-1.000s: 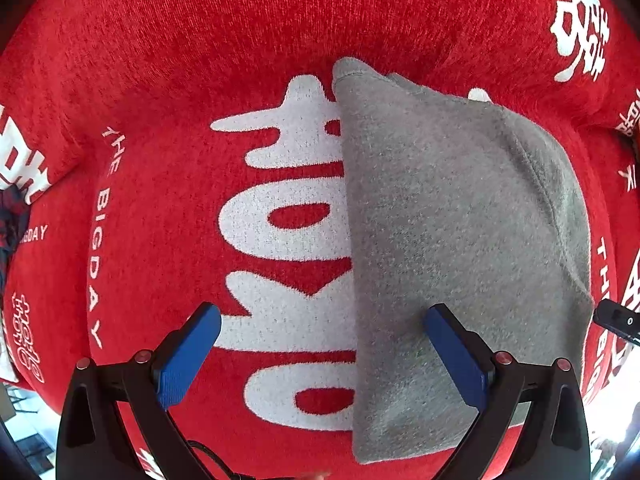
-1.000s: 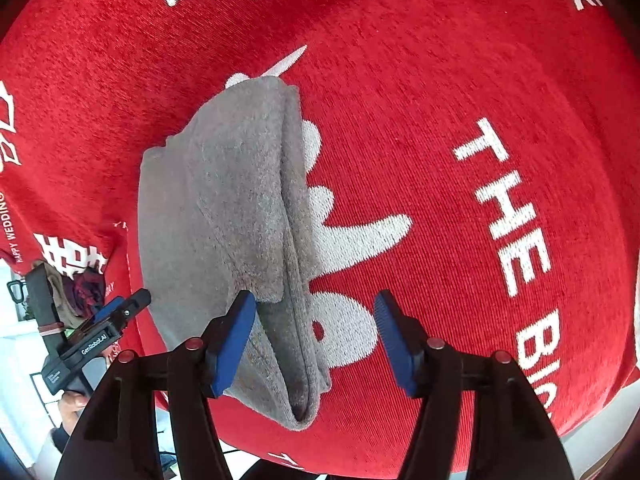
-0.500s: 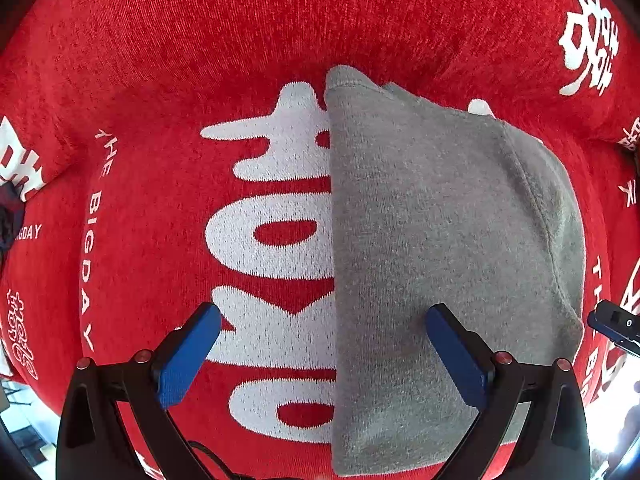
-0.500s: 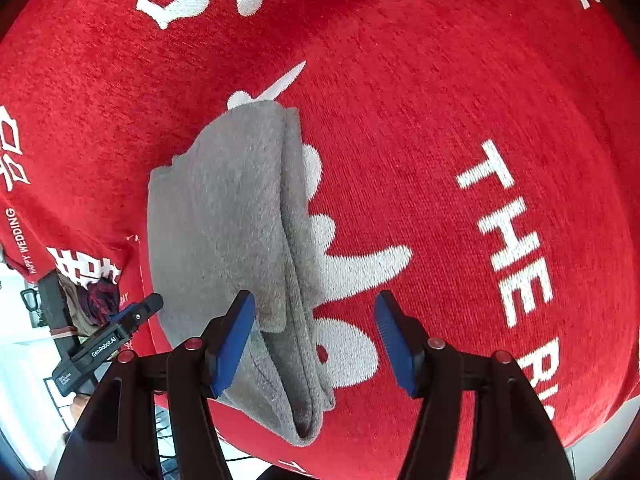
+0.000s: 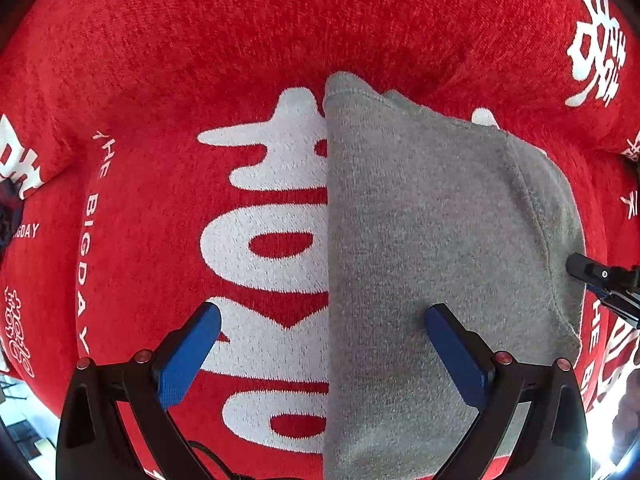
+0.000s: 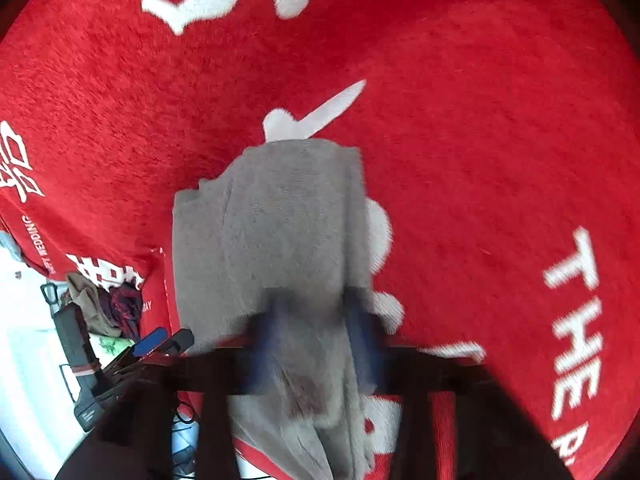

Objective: Fold small clothes

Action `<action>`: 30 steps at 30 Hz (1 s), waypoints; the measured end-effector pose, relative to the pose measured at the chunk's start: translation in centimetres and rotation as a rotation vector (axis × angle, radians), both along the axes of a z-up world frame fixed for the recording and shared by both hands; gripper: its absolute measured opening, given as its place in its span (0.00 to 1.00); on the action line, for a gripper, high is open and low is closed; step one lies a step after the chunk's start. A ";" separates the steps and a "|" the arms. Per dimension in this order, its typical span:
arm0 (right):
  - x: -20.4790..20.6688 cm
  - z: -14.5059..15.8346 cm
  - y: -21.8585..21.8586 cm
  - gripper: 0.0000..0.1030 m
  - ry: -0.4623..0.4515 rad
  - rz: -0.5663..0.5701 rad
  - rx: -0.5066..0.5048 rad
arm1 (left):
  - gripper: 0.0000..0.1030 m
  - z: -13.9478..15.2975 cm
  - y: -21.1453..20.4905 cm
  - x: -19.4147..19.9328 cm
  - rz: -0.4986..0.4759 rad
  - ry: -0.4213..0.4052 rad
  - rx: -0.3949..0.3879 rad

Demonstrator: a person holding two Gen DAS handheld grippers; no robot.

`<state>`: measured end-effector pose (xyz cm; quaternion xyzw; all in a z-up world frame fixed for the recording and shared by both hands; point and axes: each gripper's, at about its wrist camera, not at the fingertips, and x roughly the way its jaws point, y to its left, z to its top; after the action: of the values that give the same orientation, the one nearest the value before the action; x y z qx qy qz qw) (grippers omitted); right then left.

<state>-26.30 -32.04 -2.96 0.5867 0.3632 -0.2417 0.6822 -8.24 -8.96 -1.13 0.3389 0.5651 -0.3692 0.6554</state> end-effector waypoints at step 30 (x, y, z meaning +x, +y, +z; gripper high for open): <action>-3.8 0.3 1.3 0.65 -0.029 -0.018 0.054 | 1.00 -0.6 -0.4 0.1 0.011 0.018 0.009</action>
<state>-30.12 -30.70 -2.68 0.6117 0.3546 -0.2295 0.6689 -8.14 -9.33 -1.76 0.3352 0.5746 -0.3662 0.6507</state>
